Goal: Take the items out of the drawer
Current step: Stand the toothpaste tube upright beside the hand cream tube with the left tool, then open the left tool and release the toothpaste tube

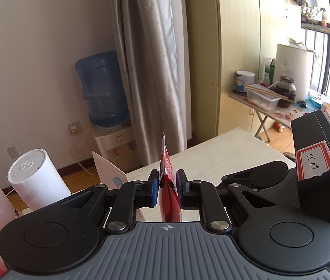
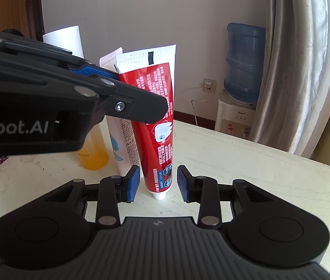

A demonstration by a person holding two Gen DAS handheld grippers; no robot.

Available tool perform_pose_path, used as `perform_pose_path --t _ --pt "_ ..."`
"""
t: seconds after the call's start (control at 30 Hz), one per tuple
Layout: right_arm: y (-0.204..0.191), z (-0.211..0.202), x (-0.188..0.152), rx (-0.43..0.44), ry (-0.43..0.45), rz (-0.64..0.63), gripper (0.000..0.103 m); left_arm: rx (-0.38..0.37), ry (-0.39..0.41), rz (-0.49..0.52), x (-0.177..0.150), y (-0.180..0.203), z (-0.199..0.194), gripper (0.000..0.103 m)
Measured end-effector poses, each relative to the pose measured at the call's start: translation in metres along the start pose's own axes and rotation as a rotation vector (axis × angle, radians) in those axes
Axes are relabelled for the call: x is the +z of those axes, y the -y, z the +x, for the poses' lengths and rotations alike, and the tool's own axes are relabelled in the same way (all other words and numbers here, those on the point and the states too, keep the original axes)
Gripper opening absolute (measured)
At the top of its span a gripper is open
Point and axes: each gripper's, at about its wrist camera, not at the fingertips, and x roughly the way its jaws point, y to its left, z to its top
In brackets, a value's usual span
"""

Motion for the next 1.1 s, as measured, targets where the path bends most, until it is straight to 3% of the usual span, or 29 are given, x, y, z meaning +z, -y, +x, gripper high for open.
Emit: perform_pose_path --t 0.27,0.8,1.1 --pt "-0.034 -0.031 -0.020 -0.027 0.014 0.010 0.037 -0.001 0.006 0.000 0.000 -0.003 -0.003 0.017" --pt "-0.047 -0.044 -0.029 -0.035 0.005 0.037 0.040 -0.006 0.009 -0.007 -0.001 -0.004 -0.007 0.018" --pt "-0.053 -0.074 -0.050 -0.032 0.008 0.073 0.044 -0.018 -0.004 -0.011 -0.005 -0.003 -0.020 0.020"
